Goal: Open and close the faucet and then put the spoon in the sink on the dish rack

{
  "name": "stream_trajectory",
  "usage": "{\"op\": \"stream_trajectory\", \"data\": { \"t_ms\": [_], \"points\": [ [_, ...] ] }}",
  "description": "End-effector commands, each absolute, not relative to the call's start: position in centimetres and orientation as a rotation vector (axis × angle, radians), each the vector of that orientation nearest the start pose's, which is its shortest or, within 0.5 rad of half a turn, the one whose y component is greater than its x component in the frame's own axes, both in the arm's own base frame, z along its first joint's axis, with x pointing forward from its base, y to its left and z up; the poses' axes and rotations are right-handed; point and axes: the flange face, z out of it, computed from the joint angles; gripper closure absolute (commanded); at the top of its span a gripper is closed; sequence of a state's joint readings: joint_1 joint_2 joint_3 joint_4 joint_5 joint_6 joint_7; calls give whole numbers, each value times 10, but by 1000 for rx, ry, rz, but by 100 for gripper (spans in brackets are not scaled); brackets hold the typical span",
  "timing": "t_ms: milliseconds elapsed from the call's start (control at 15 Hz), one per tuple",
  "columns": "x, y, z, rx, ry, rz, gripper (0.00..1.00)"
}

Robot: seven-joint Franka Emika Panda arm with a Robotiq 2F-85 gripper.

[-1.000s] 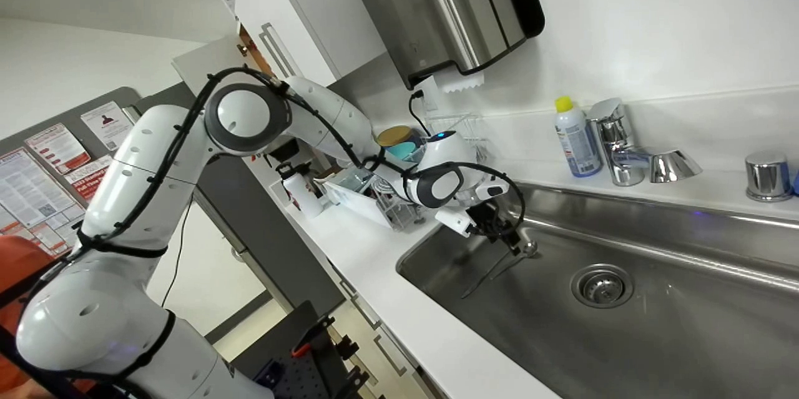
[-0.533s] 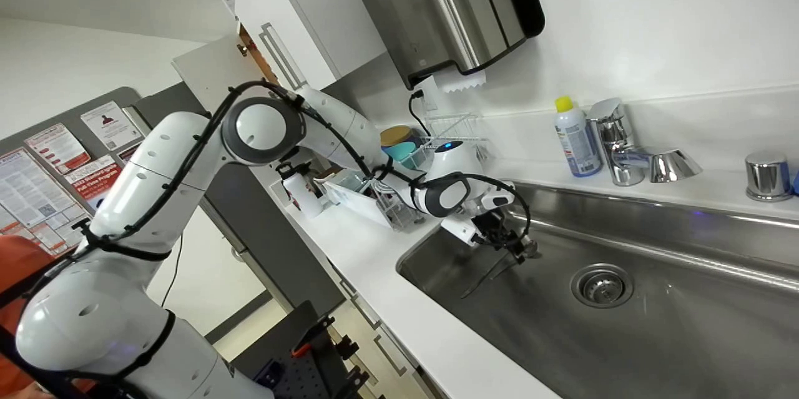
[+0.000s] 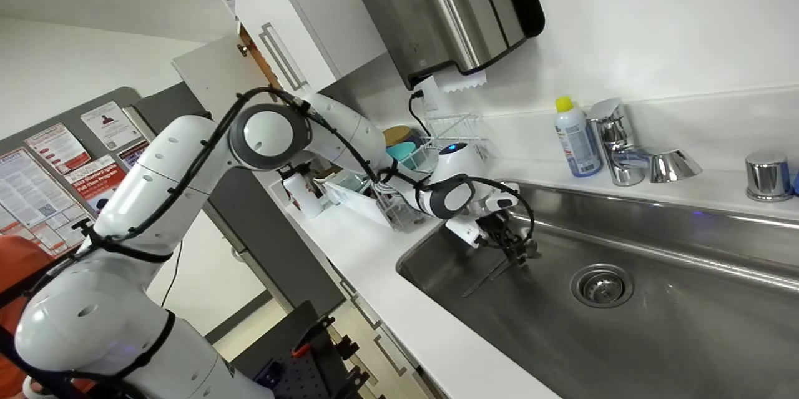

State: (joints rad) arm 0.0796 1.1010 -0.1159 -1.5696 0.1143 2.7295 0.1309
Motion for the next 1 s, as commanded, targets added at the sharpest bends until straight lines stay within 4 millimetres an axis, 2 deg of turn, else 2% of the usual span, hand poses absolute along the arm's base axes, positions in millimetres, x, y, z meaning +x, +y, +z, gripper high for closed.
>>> {"op": "stream_trajectory", "data": {
  "t_ms": [0, 133, 467, 667, 933],
  "points": [
    [668, -29, -1, -3147, 384, -89, 66],
    [668, -32, -1, -3144, 396, -89, 74],
    [667, -38, -4, -3134, 410, -75, 64],
    [666, -39, -2, -3112, 407, -76, 37],
    [664, -36, 0, -3080, 408, -81, 8]
  ]
}}
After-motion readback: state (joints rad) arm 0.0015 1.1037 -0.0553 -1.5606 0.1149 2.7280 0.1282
